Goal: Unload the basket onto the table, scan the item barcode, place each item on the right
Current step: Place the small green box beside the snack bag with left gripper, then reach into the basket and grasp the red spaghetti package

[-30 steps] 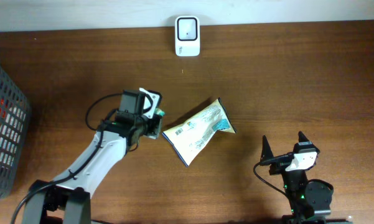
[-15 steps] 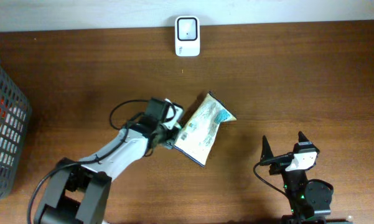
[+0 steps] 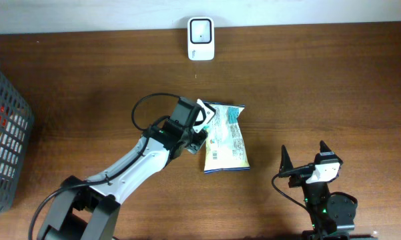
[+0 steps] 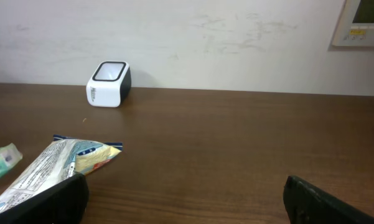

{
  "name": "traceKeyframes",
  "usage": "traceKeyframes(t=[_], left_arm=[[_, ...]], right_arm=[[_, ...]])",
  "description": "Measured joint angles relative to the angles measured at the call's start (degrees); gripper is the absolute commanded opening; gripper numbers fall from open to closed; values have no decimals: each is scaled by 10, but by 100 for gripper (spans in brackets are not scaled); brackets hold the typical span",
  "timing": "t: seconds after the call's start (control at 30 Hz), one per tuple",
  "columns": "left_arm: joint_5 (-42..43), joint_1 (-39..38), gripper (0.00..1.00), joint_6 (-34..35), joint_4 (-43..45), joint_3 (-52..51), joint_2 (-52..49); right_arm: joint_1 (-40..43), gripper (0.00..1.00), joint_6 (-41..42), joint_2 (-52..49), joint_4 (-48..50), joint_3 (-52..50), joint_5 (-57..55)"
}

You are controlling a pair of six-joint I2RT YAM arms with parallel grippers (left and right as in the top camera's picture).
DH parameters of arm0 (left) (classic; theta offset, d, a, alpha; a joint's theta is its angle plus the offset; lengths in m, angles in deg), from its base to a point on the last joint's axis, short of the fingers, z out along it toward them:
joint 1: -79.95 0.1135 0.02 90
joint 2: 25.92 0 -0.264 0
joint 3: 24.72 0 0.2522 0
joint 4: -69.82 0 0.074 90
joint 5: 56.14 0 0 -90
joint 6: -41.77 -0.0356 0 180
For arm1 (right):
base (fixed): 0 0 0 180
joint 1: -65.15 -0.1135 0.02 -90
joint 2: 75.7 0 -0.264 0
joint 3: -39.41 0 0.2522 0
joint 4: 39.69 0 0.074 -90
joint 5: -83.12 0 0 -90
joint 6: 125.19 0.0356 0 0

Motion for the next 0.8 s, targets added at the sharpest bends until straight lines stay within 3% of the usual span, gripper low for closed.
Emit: traceKeyframes(t=[0.1, 0.13, 0.2, 0.27, 0.4, 0.47, 0.57, 0.6, 0.67, 0.8], left_arm=[[-8, 0, 24, 9, -1, 0, 0], [-10, 0, 33, 9, -8, 0, 0], [-11, 0, 70, 12, -15, 0, 0], [-15, 0, 87, 20, -17, 0, 0], [-37, 19, 97, 21, -45, 15, 3], [-42, 75, 100, 21, -126, 94, 22], [-48, 209, 99, 22, -222, 293, 78], [-60, 309, 99, 22, -238, 407, 135], [-49, 382, 99, 26, -236, 446, 165], [-62, 621, 99, 61, -226, 453, 132]], right_arm=[[0, 99, 0, 0, 0, 0, 0], [0, 99, 0, 0, 0, 0, 0], [0, 99, 0, 0, 0, 0, 0], [0, 99, 0, 0, 0, 0, 0], [0, 99, 0, 0, 0, 0, 0], [0, 99, 0, 0, 0, 0, 0], [0, 99, 0, 0, 0, 0, 0], [0, 99, 0, 0, 0, 0, 0], [0, 99, 0, 0, 0, 0, 0], [0, 99, 0, 0, 0, 0, 0]])
